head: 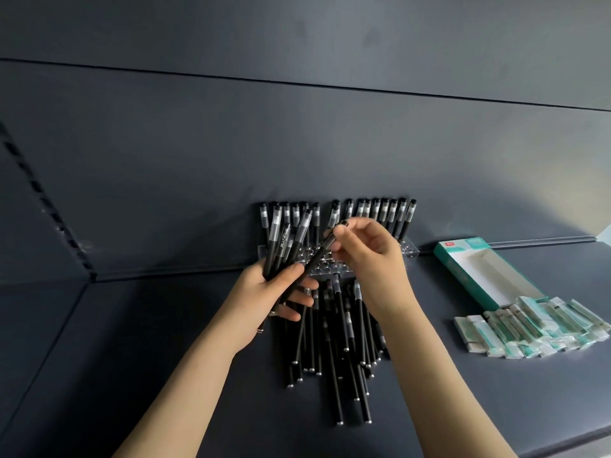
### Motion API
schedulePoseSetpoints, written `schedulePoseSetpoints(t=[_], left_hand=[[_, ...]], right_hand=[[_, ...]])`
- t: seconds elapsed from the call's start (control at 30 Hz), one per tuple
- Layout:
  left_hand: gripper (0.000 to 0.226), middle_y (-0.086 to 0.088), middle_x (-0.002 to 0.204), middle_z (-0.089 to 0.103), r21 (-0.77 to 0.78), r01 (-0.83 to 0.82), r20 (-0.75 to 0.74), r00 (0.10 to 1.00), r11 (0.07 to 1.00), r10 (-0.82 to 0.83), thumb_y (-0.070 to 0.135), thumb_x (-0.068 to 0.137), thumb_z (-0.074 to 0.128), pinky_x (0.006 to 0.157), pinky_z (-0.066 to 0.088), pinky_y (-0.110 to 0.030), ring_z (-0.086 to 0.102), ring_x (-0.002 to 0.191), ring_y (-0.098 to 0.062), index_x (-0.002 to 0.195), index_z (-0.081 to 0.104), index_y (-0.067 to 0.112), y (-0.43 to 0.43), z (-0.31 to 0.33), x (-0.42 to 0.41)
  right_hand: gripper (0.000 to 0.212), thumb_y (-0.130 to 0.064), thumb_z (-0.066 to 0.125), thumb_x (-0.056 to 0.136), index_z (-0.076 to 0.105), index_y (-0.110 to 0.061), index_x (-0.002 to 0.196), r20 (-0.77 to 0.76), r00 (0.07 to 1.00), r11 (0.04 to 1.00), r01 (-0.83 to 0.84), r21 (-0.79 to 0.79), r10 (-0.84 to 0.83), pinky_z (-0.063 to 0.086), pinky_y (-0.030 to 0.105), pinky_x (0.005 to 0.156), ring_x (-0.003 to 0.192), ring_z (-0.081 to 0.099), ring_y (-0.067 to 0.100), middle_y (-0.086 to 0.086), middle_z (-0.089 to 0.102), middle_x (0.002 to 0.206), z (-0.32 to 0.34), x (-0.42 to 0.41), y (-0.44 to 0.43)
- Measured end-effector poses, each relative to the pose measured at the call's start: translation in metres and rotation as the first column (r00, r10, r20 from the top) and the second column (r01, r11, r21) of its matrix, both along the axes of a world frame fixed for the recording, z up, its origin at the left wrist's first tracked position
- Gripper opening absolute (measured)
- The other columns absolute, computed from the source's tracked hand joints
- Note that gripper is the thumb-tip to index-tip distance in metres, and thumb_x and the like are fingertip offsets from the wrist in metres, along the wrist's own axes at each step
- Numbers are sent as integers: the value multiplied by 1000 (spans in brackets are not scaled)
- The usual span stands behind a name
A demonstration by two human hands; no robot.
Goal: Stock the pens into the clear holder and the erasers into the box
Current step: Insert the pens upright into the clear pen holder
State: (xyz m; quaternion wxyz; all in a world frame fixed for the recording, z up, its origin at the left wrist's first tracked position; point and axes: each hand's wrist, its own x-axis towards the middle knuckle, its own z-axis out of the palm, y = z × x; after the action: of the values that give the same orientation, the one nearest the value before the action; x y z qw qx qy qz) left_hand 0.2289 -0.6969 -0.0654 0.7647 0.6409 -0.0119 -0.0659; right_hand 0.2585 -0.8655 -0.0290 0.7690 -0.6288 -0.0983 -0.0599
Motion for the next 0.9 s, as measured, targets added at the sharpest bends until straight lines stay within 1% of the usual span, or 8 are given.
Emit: schedulePoseSetpoints(t=[0.07,0.13,0.23,0.37,0.57,0.73,0.83,0.9], left_hand=[[17,-11,86,75,20,-61,-18,998,998,61,24,95,58,47,52,-27,70,66,-22,100,61,7,19,-1,-3],[18,-9,81,75,85,-127,-11,992,988,129,24,94,60,40,43,-25,63,52,-20,96,61,7,40,-4,-3],[21,-8,67,65,94,-170,21,985,981,169,24,97,57,40,23,-22,37,39,-13,93,62,5,61,-11,-1],[25,-4,69,60,42,-143,16,990,989,143,29,99,52,40,21,-22,34,42,-10,102,65,8,71,-19,-4],[23,5,74,58,-27,-129,28,991,991,130,15,102,48,43,25,-21,38,49,-9,109,69,22,69,-18,-5],[19,2,72,68,19,-126,71,990,992,125,18,100,53,48,40,-18,52,50,-9,106,66,7,67,-14,-10],[16,-4,85,75,-58,-158,71,984,986,162,14,98,55,47,41,-18,57,53,-10,113,62,11,66,-11,-9],[18,-6,91,76,-63,-191,63,979,979,195,14,98,55,47,41,-18,57,52,-10,111,58,1,68,-11,-7]], right_hand=[[15,-2,64,91,55,-10,99,52,993,992,97,82,-101,51,29,67,65,58,15,2,64,72,3,0,7],[17,-1,65,91,53,-12,96,124,970,976,203,75,-211,52,31,68,64,57,17,3,60,71,7,1,11],[17,-8,67,91,53,-18,91,245,907,936,352,1,-342,53,32,71,70,60,19,-1,59,77,10,4,23],[18,-16,69,90,53,-25,90,380,818,846,514,-146,-431,51,28,67,69,60,10,-17,61,75,7,11,50],[20,-13,69,91,51,-23,92,492,758,739,607,-291,-429,49,18,64,69,61,10,-10,61,80,-1,18,73],[17,-13,70,90,54,-19,93,557,740,689,626,-364,-378,47,14,64,69,59,5,-12,59,78,-5,25,81],[13,-11,70,89,60,-11,96,614,739,648,615,-449,-276,49,21,63,68,59,10,-4,60,77,-9,32,85],[11,-14,68,91,62,-10,99,626,749,612,604,-511,-217,50,29,62,66,59,16,0,62,75,-13,36,88]])
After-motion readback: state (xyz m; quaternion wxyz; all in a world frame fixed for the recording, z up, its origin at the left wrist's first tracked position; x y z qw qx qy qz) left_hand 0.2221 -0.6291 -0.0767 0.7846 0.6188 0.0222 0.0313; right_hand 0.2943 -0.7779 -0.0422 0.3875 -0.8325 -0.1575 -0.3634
